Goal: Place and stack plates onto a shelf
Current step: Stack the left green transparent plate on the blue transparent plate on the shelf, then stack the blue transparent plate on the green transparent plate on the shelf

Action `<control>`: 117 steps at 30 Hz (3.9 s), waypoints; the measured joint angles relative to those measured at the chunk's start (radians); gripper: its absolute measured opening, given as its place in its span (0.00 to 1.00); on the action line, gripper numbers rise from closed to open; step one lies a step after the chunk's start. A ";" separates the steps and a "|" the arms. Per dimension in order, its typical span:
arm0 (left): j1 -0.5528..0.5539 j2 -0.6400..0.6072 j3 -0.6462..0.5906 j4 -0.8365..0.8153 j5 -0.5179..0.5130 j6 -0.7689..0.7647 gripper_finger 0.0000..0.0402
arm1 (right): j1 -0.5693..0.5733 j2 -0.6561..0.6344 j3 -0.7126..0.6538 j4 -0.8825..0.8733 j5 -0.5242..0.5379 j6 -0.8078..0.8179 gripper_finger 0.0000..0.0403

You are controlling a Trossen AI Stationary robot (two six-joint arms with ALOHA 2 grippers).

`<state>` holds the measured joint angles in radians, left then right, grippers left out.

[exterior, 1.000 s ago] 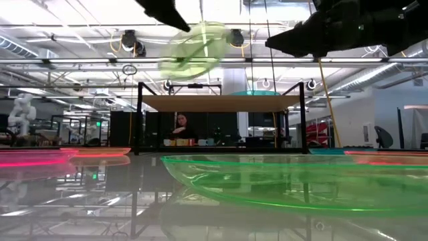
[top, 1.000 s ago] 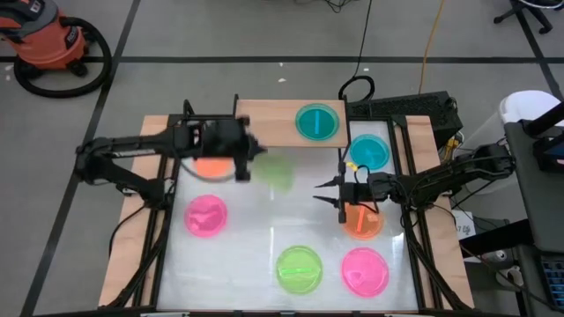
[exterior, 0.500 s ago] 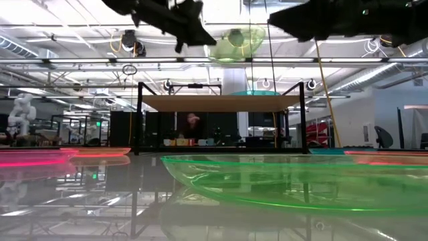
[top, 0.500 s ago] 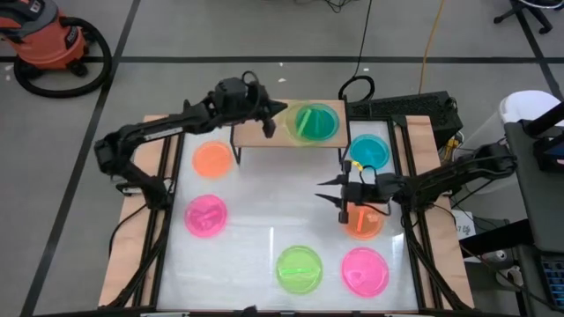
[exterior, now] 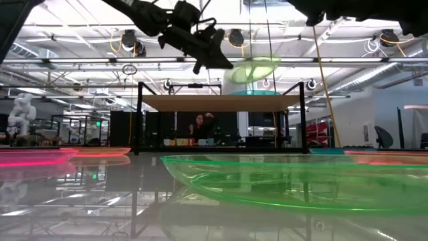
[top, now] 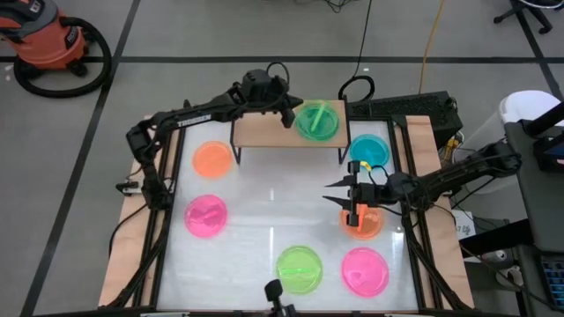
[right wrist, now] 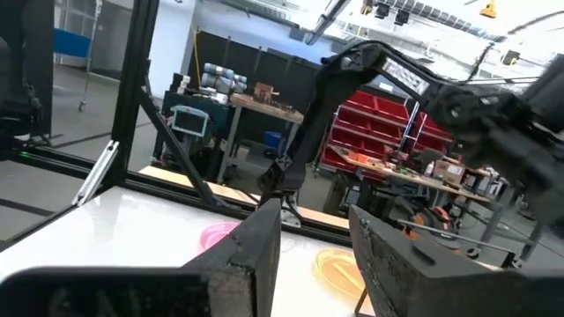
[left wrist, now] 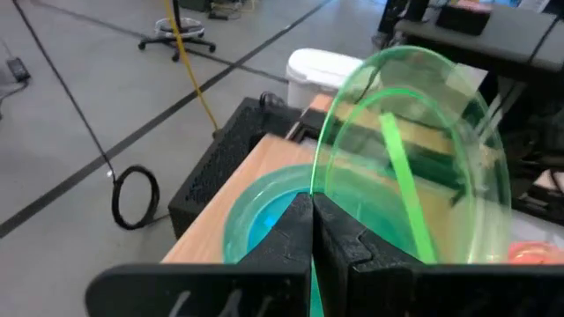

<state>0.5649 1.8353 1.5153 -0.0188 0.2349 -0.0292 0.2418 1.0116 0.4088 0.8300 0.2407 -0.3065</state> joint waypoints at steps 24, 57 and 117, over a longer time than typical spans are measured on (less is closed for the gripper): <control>0.007 -0.028 -0.001 -0.020 -0.047 -0.003 0.37 | 0.003 -0.057 0.004 -0.171 0.130 -0.019 0.29; -0.396 -1.024 -1.009 0.466 -0.297 0.194 0.38 | -0.379 0.155 0.306 -1.607 0.331 0.594 0.29; -0.416 -1.043 -1.173 0.562 -0.287 0.076 0.38 | -0.499 0.088 0.216 -1.433 0.176 0.473 0.24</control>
<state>0.1492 0.7925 0.3420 0.5435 -0.0525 0.0463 -0.2576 1.0995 0.6243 -0.6029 0.4164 0.1664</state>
